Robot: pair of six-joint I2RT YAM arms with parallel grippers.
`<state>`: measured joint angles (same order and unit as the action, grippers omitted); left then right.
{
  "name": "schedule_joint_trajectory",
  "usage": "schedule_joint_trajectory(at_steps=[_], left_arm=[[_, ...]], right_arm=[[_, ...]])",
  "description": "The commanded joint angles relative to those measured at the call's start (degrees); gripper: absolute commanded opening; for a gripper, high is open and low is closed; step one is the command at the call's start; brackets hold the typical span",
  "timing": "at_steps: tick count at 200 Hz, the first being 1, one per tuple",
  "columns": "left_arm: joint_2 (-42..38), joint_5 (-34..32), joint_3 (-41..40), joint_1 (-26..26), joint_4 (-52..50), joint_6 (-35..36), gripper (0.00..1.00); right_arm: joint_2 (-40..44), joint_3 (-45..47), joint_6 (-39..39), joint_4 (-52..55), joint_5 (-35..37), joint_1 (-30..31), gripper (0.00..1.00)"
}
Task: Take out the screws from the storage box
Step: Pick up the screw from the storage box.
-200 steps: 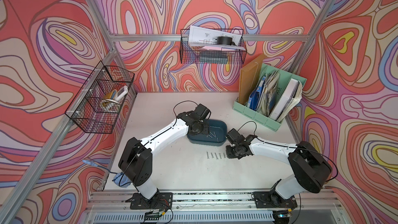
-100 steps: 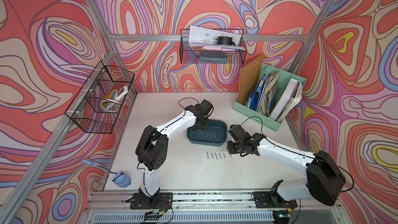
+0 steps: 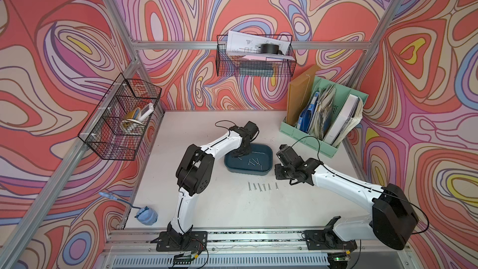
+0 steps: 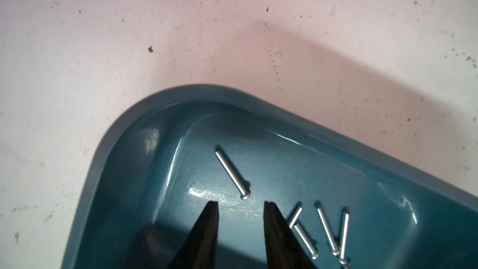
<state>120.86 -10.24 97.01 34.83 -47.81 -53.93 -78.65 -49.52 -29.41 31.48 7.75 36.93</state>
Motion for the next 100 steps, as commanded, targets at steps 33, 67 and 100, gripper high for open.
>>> schedule_joint_trajectory(at_steps=[33, 67, 100], left_arm=[[3.31, 1.41, 0.53, -0.82, -0.68, -3.68, 0.32], [3.79, 2.6, -1.03, -0.9, 0.45, -4.75, 0.31], [4.04, 2.94, -2.16, -1.41, 1.49, -4.28, 0.22]], right_arm=[[-0.62, -0.25, 0.84, -0.63, 1.37, -1.04, 0.3], [-0.87, -0.49, 1.11, -0.51, 1.65, -1.24, 0.29], [-1.24, -0.84, 0.92, -0.29, 1.69, -1.24, 0.29]])
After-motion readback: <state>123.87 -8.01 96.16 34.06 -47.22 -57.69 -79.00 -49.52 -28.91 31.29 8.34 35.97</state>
